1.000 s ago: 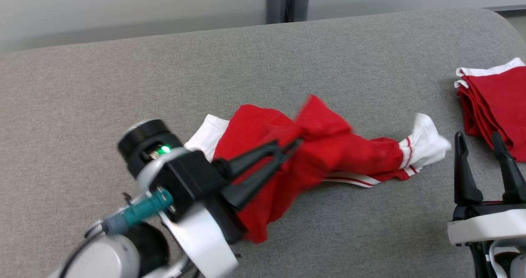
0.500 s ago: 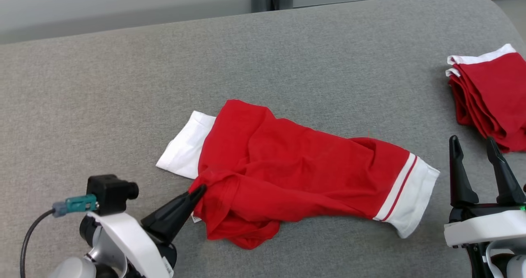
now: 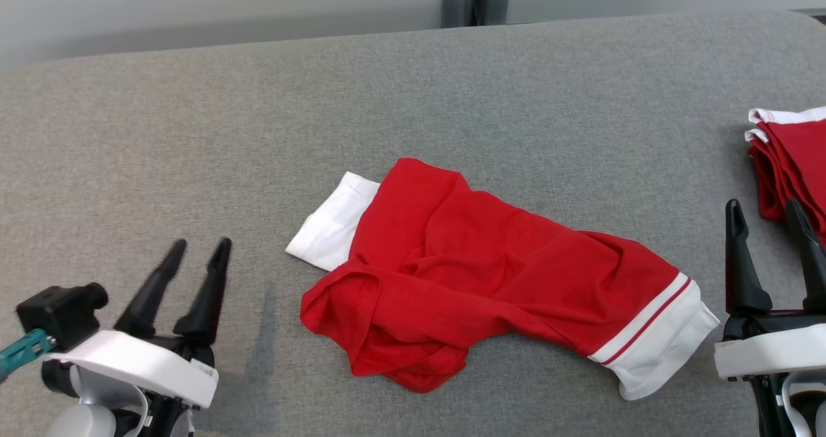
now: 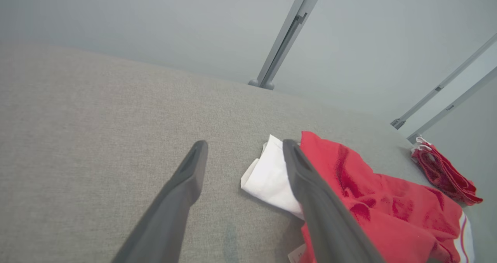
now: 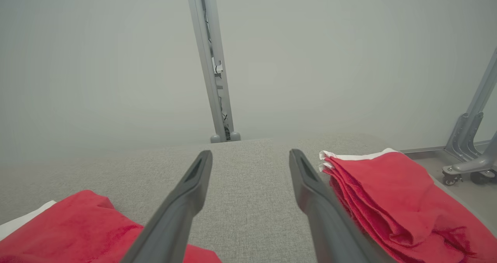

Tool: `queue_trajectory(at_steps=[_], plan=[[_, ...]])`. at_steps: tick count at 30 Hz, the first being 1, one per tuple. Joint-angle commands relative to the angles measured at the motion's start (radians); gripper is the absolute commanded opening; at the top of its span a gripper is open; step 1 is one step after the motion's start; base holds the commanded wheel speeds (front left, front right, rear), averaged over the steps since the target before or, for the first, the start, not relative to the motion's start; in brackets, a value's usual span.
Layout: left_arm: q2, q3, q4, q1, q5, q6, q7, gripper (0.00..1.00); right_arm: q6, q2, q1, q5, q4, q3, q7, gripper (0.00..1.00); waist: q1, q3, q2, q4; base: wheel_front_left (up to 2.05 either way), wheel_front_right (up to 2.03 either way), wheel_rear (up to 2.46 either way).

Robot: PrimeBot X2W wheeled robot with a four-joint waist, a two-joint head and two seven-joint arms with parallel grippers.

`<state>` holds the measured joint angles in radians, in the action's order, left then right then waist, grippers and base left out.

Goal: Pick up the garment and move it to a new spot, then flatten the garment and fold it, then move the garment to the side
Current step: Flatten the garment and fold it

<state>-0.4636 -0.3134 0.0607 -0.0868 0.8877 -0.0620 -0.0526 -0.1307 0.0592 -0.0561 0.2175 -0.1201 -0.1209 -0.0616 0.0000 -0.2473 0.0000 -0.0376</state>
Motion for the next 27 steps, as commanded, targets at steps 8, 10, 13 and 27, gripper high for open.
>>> queue_trajectory(at_steps=[8,10,13,27], plan=[[0.061,0.062,0.059,-0.002,-0.161,-0.188,-0.171,1.0,0.0,0.01,0.001,-0.03,-0.032,0.015,0.016,1.0,0.0,0.036,0.0,0.024,0.0,0.0,0.0],[0.071,0.068,0.079,0.007,-0.211,-0.226,-0.189,1.0,0.0,0.01,0.006,-0.034,-0.036,0.021,0.019,1.0,0.0,0.044,0.0,0.027,0.0,0.0,0.0],[0.075,0.073,0.107,0.021,-0.296,-0.259,-0.205,1.0,0.0,0.012,0.016,-0.04,-0.034,0.033,0.023,1.0,0.0,0.057,0.0,0.03,0.0,0.0,0.0],[0.042,0.05,-0.003,0.048,-0.389,-0.154,-0.211,1.0,0.0,0.016,0.049,-0.033,-0.001,0.06,0.034,1.0,0.0,0.107,0.0,0.036,0.0,0.0,0.0]])
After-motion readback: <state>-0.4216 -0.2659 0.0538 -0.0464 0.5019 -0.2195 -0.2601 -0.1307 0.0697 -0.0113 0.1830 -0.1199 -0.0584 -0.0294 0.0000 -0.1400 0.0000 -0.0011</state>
